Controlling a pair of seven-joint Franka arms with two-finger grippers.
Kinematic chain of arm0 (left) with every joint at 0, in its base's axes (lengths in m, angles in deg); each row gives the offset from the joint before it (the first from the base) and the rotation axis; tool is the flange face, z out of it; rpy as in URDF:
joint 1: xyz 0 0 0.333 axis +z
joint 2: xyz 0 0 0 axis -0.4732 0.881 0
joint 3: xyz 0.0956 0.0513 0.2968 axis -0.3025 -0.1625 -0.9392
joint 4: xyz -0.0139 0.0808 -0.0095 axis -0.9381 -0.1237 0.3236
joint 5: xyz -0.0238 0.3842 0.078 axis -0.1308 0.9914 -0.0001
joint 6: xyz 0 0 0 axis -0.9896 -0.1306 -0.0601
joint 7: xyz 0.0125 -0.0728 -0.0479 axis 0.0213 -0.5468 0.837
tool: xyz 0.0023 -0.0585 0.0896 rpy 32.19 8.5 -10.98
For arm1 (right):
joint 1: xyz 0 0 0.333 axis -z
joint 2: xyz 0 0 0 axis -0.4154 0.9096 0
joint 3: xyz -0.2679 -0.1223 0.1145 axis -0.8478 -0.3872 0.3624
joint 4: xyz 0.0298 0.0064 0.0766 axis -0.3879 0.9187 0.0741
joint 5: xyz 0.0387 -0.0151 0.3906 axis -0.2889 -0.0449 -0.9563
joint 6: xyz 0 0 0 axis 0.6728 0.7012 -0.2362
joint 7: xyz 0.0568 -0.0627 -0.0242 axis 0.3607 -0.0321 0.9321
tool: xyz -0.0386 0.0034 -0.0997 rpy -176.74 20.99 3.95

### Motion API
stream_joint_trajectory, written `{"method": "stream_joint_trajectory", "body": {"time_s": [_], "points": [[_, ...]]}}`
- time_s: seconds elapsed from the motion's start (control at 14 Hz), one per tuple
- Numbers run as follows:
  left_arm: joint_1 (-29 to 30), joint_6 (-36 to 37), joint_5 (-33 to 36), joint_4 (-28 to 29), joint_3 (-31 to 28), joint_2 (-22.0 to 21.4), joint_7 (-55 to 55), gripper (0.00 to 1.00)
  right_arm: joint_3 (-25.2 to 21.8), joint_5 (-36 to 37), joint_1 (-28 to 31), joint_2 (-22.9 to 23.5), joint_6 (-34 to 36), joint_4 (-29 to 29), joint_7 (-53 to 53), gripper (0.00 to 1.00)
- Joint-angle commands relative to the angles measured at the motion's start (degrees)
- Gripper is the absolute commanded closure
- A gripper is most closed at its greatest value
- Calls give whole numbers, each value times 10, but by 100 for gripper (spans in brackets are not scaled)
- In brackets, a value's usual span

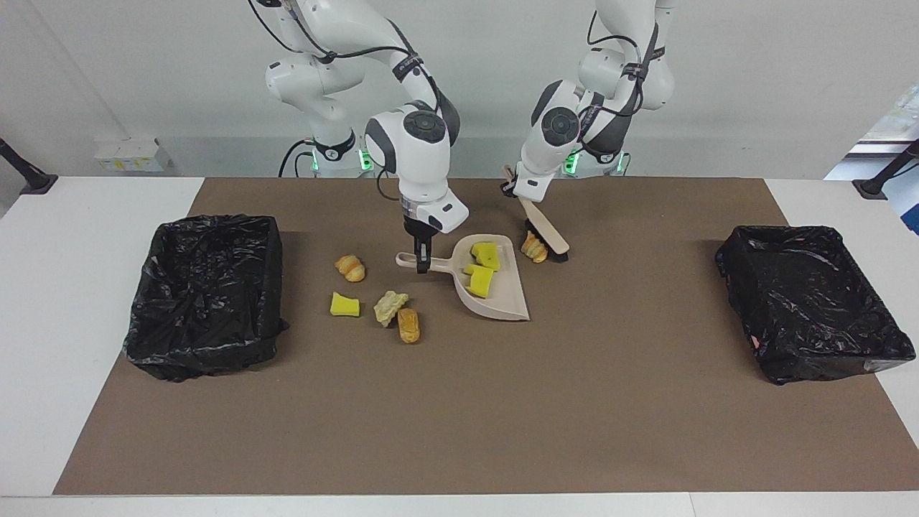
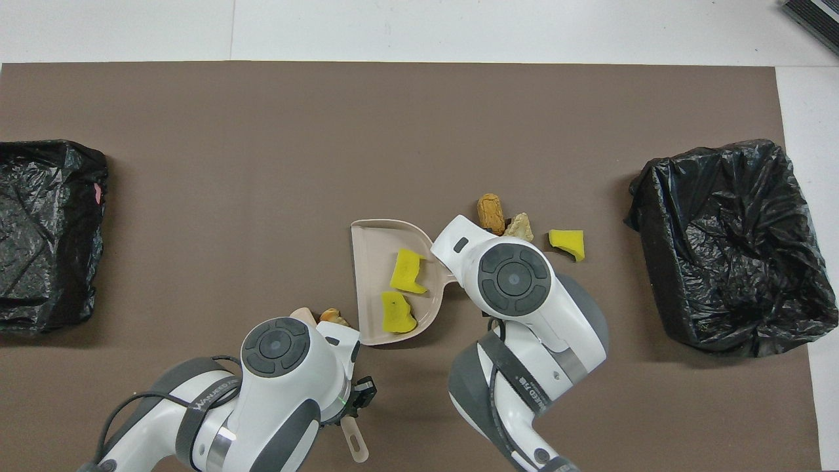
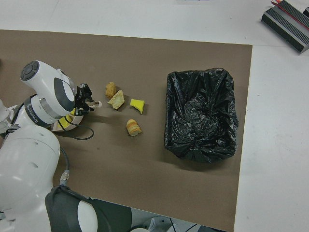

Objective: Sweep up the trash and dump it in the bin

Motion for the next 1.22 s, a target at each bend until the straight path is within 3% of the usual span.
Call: {"method": "stream_joint_trajectory", "body": {"time_s": [0.0,0.21,0.5,0.86,1.14], "points": [[1,-10,-14,-48,-5,35,83,100,4,-5,-4,7,-13,3,-18,100],[-1,-38,-15,-75,-5,55,173,100,3,-5,-1,19,-16,-14,-23,100],[-6,-20,-8,-124,-5,79,162,100,3,-6,9,22,-11,-24,-23,100],[-2,116,49,-157,-8,55,131,100,3,-7,40,5,19,-43,-13,100],[-12,164,72,-147,-5,26,78,100,3,-49,76,2,75,-85,28,100]]}}
